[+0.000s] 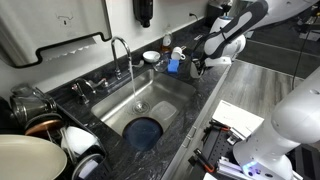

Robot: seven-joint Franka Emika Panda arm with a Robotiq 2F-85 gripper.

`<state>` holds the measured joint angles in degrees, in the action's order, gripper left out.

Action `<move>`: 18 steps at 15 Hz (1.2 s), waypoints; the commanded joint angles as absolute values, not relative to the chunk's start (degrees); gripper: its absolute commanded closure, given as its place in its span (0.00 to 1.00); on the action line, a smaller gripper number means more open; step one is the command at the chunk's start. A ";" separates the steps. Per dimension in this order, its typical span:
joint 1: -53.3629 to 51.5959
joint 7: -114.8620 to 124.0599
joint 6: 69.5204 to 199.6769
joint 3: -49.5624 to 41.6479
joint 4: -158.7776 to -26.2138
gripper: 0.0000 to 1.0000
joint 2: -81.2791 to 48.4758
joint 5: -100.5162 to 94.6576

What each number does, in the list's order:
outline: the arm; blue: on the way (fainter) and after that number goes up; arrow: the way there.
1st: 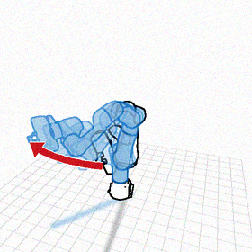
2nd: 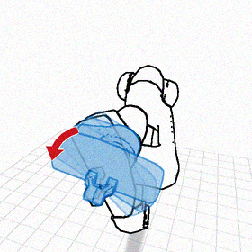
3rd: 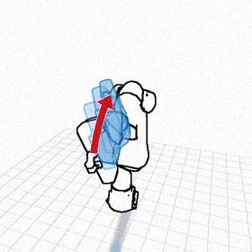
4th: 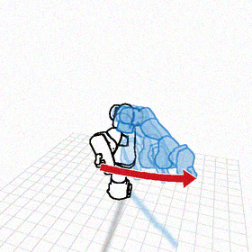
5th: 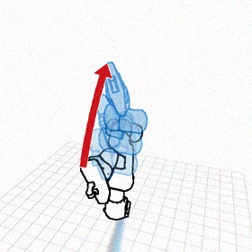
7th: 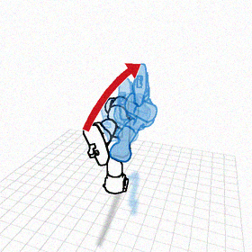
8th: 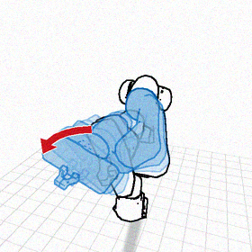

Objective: Move the mug to the left side of the sink

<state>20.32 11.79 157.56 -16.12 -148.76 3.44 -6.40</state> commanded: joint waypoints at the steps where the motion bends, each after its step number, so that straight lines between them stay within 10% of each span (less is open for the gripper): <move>1: 19.59 13.27 154.10 -15.11 -148.65 0.96 7.24 -12.79; 18: 2.30 -10.74 139.81 -4.51 -143.78 0.96 18.18 -11.53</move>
